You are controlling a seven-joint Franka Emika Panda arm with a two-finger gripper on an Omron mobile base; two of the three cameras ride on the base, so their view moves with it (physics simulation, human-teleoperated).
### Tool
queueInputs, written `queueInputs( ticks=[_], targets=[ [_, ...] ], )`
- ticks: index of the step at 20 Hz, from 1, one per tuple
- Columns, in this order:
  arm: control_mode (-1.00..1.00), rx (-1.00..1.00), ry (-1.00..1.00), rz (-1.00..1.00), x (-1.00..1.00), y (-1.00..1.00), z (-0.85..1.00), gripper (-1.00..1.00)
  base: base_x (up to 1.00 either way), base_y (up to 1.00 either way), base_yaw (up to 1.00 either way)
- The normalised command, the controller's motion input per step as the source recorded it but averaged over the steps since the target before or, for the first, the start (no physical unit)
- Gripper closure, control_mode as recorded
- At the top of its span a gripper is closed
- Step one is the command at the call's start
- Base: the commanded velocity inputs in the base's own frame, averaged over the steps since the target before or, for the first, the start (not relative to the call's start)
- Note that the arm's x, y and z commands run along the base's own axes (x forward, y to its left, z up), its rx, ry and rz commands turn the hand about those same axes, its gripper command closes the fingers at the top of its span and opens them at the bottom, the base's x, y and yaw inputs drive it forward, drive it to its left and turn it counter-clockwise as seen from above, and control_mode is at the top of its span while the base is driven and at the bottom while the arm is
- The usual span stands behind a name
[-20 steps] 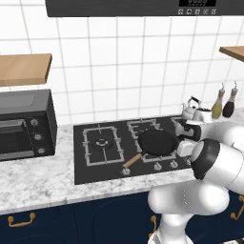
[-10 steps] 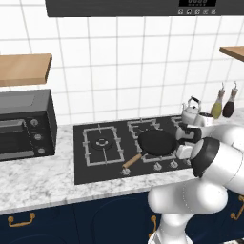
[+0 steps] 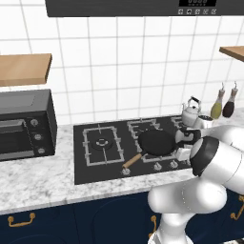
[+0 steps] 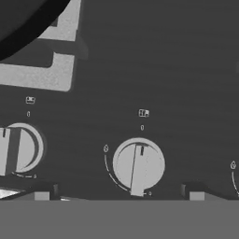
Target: Pick the kettle from the counter and place it on a stove burner. Then turn the burner on.
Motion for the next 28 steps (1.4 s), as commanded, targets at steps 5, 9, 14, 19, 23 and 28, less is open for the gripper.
queueInputs(
  ticks=[5, 9, 14, 19, 23, 28],
  targets=[
    [-1.00, 0.00, 0.00, 0.00, 0.19, 0.00, -0.02, -1.00, 0.00, 0.00, 0.00],
    [-1.00, 0.00, 0.00, 0.00, 0.04, 0.00, -0.14, -1.00, 0.00, 0.00, 0.00],
    [-1.00, 0.00, 0.00, 0.00, 0.00, -0.04, -0.16, -1.00, 0.00, 0.00, 0.00],
    [-1.00, 0.00, 0.00, 0.00, 0.00, 0.00, -0.12, -1.00, 0.00, 0.00, 0.00],
    [-1.00, 0.00, 0.00, 0.00, 0.00, 0.00, -0.09, -1.00, 0.00, 0.00, 0.00],
    [-1.00, 0.00, 0.00, 0.00, 0.00, 0.00, -0.09, -1.00, 0.00, 0.00, 0.00]
  ],
)
